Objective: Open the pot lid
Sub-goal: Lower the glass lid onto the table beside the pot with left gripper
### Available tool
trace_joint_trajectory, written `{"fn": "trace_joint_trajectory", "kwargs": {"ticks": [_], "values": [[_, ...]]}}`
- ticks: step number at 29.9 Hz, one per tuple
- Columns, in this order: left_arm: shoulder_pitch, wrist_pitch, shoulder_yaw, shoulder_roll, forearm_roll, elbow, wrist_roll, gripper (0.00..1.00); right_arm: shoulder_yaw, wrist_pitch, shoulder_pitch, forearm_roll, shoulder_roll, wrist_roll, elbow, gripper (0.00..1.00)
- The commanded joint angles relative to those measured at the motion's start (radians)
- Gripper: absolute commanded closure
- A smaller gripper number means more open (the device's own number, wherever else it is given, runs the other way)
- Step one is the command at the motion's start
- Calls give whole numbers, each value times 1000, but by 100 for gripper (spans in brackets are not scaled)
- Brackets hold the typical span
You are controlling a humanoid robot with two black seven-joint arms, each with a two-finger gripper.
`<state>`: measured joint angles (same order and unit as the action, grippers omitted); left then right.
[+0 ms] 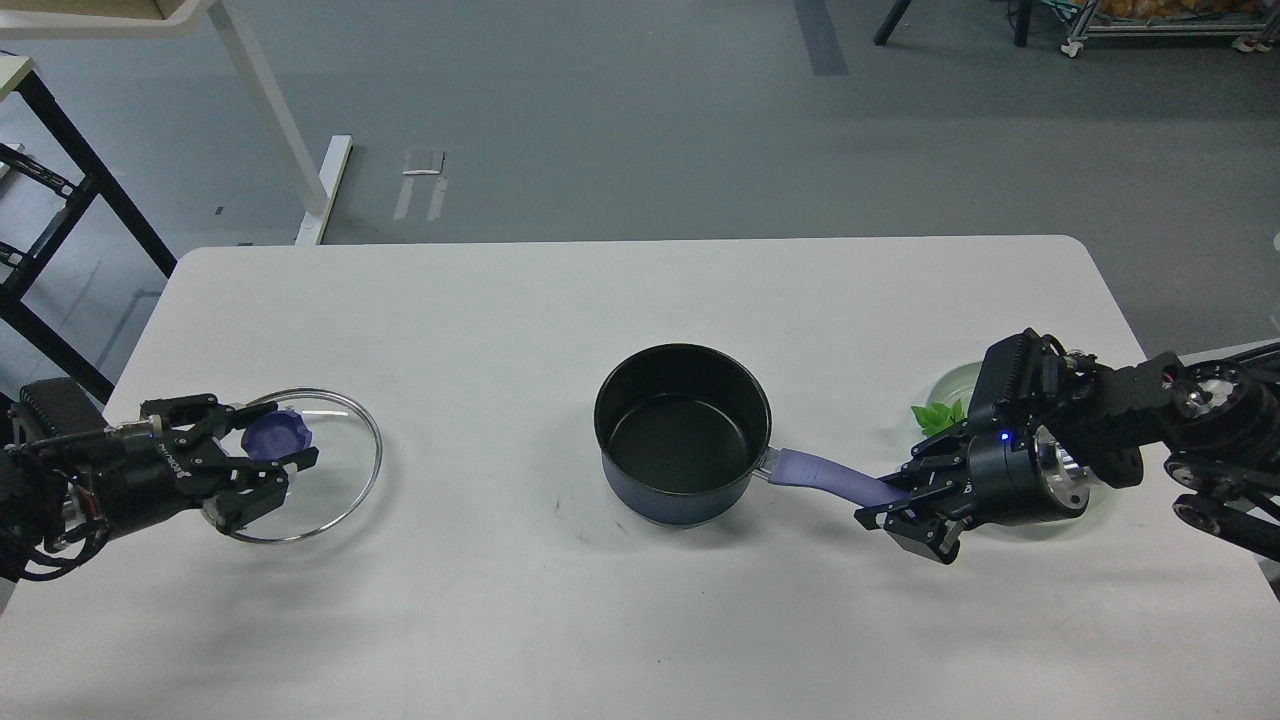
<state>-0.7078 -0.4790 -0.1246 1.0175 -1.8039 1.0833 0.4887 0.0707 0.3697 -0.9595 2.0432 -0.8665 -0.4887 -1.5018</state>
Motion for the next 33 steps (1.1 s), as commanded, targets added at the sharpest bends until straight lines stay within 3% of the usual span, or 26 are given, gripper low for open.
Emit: {"fn": "trace_joint_trajectory", "kwargs": {"ticks": [1,15,28,33], "values": [[22,-6,0,0,0,-5,0,42,0,0,1,0,1,0,0,66],[50,-10,0,-20,0,-46,0,30,1,0,2,0,1,0,0,66],[54,-10,-1,-19,1,-46,0,2,1,0,2,0,1,0,0,64],[53,-10,-3,1,-2,-31,0,1,1,0,1,0,1,0,0,64]]}}
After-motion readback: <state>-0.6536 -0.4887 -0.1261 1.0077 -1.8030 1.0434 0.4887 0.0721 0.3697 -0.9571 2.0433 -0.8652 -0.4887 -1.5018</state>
